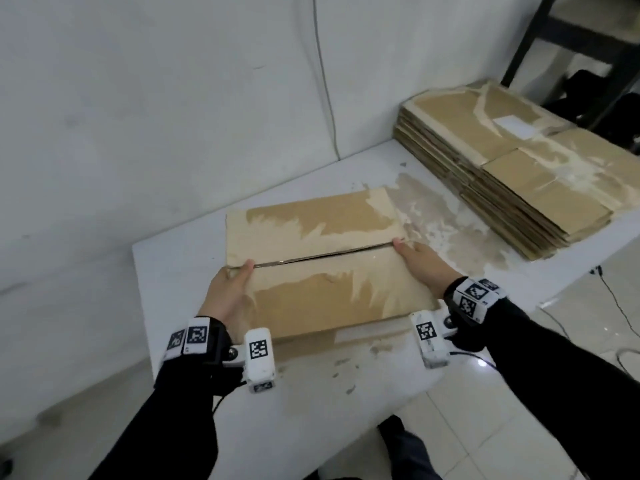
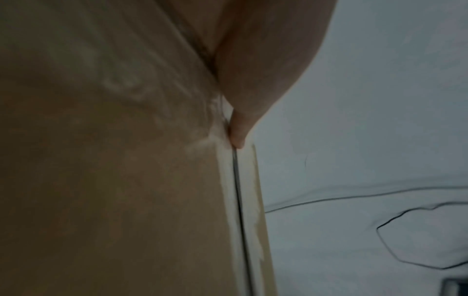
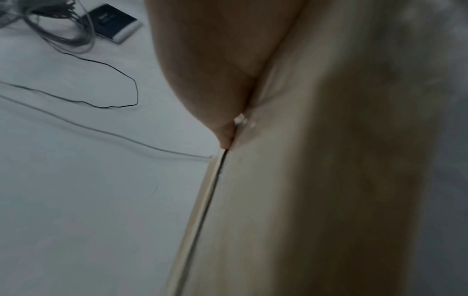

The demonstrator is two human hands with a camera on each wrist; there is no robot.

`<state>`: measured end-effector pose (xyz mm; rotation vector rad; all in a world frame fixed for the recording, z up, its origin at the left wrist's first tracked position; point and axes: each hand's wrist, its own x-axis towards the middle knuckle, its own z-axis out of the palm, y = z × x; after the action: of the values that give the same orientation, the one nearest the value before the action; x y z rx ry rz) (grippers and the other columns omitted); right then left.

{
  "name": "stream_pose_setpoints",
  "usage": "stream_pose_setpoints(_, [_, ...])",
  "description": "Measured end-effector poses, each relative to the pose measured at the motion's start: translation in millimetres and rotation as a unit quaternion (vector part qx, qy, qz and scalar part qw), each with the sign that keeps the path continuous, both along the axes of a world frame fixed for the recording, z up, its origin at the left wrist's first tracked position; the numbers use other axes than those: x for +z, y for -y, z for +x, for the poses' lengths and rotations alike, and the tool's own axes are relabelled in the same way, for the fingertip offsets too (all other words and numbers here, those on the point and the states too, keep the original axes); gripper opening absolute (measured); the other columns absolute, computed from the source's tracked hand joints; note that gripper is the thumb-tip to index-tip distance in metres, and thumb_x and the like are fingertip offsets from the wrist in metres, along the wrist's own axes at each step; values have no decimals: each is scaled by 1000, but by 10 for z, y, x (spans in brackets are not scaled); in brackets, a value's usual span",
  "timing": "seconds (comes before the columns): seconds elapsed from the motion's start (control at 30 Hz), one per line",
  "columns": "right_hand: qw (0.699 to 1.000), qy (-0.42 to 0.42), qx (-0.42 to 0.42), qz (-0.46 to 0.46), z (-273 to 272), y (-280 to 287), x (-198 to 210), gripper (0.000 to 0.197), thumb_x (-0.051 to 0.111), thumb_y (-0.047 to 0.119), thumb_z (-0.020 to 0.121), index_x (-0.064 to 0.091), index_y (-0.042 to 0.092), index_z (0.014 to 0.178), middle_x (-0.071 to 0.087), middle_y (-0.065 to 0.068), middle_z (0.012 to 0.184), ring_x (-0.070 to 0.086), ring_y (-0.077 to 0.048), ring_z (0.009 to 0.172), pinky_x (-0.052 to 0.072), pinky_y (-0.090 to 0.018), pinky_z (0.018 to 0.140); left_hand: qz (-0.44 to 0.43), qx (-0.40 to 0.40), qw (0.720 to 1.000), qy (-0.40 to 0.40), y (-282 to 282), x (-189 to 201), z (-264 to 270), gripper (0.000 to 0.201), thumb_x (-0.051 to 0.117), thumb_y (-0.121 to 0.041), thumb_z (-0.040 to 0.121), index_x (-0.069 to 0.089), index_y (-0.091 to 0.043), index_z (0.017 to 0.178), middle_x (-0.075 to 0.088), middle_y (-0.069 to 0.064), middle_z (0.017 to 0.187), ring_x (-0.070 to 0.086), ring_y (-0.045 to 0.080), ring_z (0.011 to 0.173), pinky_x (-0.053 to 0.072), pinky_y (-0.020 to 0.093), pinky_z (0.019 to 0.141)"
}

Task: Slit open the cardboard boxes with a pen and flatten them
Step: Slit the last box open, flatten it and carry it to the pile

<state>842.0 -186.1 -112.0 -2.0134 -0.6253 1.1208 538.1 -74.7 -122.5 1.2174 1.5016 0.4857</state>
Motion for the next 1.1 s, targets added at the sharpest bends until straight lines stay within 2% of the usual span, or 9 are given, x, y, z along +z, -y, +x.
stream_pose_setpoints(0.13, [996,-80,-3,42,62,4,-93,48,43,46,97,53,10,127,65,-11,111,64,-27,94,54,-36,75,39,-7,990,-136,86,313,195,69,54,-46,92,28,-15,147,39,6,148,42,27,131,34,38,107])
stream_pose_setpoints(0.3, [965,-222,-108,91,-79,36,-264,51,44,42,96,27,24,140,42,-3,140,49,-26,119,44,-50,100,176,-38,971,-156,488,809,897,59,50,-35,96,28,-18,148,33,5,152,32,22,138,26,36,114])
stream_pose_setpoints(0.4, [953,-291,-31,75,-119,346,-215,47,51,36,95,22,34,132,43,4,127,49,-24,115,43,-55,99,160,-135,966,-150,811,721,1450,59,47,-30,98,21,-19,150,21,2,157,21,18,143,20,37,117])
stream_pose_setpoints(0.53, [958,-276,10,77,162,574,-249,57,47,46,93,17,37,141,35,0,138,43,-25,125,43,-48,100,152,-235,904,-322,1115,342,1998,79,41,-51,94,-4,-24,152,-20,13,157,-20,33,144,-5,53,116])
stream_pose_setpoints(0.6, [970,-225,-20,90,409,397,-278,61,47,50,93,14,40,145,27,5,149,35,-23,133,38,-49,105,181,-239,865,-403,1209,156,2107,99,44,-66,86,-15,-20,150,-28,20,152,-25,40,140,-9,59,111])
stream_pose_setpoints(0.7, [979,-163,25,121,681,98,-247,65,45,54,92,15,38,147,17,8,156,27,-19,140,29,-48,111,261,-207,822,-462,1263,-30,2144,94,50,-50,91,-13,-14,151,-15,26,155,-18,40,143,-5,60,112])
stream_pose_setpoints(0.87, [977,-113,134,124,684,87,-190,60,42,52,93,34,19,143,40,15,136,41,-15,127,34,-37,110,297,-222,825,-425,1261,-83,2108,77,42,-36,98,-11,-18,151,-8,22,157,-11,34,146,-7,45,116])
stream_pose_setpoints(1.0, [967,-121,72,214,807,398,-425,61,45,60,88,34,33,141,37,10,147,38,-13,134,31,-39,113,422,-252,792,-362,1209,-72,1838,76,46,-43,96,1,-23,153,17,14,157,12,27,146,9,41,116])
stream_pose_setpoints(1.1, [956,-234,19,174,899,440,-565,93,51,73,72,15,35,149,28,7,153,33,-17,138,28,-39,112,475,-272,787,-286,1152,-27,1781,71,41,-50,96,7,-25,153,16,8,158,10,19,147,10,37,120])
